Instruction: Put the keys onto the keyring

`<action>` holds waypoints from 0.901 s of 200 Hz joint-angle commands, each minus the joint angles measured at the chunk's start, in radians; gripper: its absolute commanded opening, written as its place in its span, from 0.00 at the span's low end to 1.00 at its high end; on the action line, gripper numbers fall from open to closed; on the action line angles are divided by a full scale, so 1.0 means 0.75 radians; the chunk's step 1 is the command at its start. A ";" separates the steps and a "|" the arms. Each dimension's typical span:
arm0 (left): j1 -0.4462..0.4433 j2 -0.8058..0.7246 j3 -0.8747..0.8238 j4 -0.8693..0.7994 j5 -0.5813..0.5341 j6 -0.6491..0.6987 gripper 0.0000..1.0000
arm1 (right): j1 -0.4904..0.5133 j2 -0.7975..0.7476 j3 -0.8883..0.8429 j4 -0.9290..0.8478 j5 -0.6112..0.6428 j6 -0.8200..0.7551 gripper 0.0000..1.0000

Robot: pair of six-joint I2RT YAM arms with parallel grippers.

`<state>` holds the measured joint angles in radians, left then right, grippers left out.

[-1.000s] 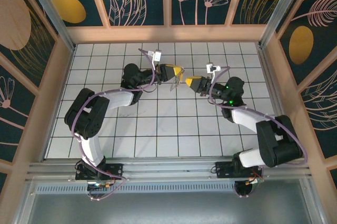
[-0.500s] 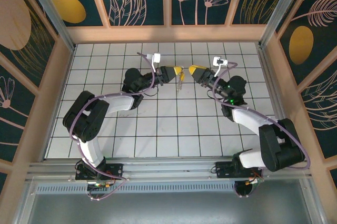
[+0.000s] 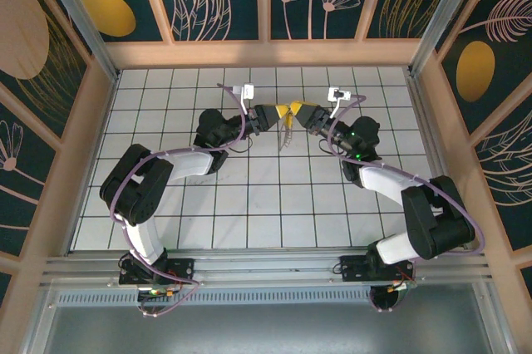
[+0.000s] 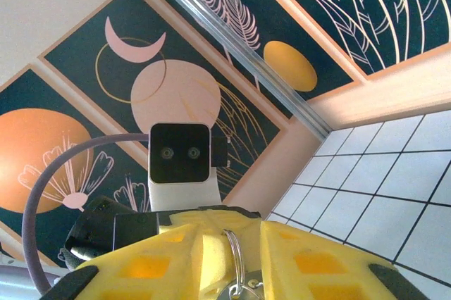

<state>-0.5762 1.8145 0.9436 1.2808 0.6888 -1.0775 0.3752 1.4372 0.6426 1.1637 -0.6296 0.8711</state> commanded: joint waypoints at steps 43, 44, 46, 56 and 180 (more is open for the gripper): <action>-0.009 -0.042 0.002 0.092 -0.025 -0.016 0.00 | 0.035 0.017 0.000 0.095 -0.028 -0.008 0.28; -0.009 -0.042 0.001 0.092 -0.025 -0.017 0.00 | 0.035 0.017 -0.001 0.095 -0.028 -0.008 0.28; -0.009 -0.043 0.002 0.093 -0.025 -0.016 0.00 | 0.035 0.018 -0.002 0.095 -0.028 -0.007 0.28; -0.009 -0.043 0.002 0.092 -0.025 -0.016 0.00 | 0.035 0.022 -0.005 0.096 -0.026 -0.010 0.28; -0.013 -0.035 0.006 0.086 -0.026 -0.007 0.00 | 0.036 0.057 -0.022 0.100 -0.042 -0.016 0.05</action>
<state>-0.5766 1.8145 0.9428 1.2831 0.6788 -1.0790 0.3935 1.4616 0.6323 1.1877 -0.6250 0.8688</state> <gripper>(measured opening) 0.057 0.090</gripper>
